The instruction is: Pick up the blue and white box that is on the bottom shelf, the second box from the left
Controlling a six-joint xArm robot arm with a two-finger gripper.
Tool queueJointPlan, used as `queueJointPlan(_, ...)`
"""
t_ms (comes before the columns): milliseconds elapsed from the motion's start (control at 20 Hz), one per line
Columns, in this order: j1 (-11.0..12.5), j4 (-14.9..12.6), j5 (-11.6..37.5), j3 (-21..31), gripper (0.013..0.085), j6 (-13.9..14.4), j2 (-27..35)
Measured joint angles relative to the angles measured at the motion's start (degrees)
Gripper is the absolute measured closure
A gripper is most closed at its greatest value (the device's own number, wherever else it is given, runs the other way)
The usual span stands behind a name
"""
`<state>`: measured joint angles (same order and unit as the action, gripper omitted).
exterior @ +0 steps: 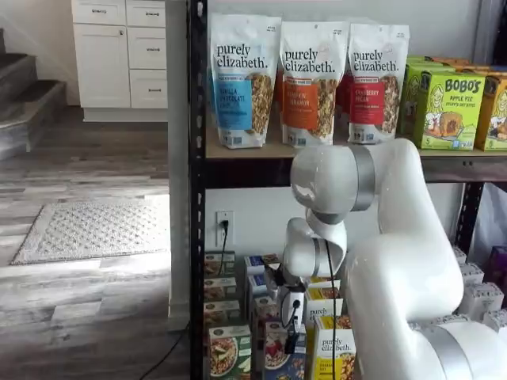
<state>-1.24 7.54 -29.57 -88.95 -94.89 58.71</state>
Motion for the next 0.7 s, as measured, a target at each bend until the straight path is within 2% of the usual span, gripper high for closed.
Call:
queueJointPlan(300, -0.31, -0.83, 0.45, -0.36, 0.0130, 0.97, 0.75)
queueJointPlan(450, -0.48, -0.58, 0.62, -0.55, 0.0210, 0.92, 1.06)
queueJointPlan(500, -0.52, -0.55, 0.68, -0.58, 0.0210, 0.93, 1.13)
queueJointPlan(600, -0.59, -0.48, 0.70, -0.71, 0.0290, 0.96, 1.27)
queueJointPlan(650, -0.62, -0.39, 0.67, -0.77, 0.0290, 0.91, 1.30)
queueJointPlan(700, -0.64, -0.30, 0.63, -0.81, 0.0330, 0.85, 1.33)
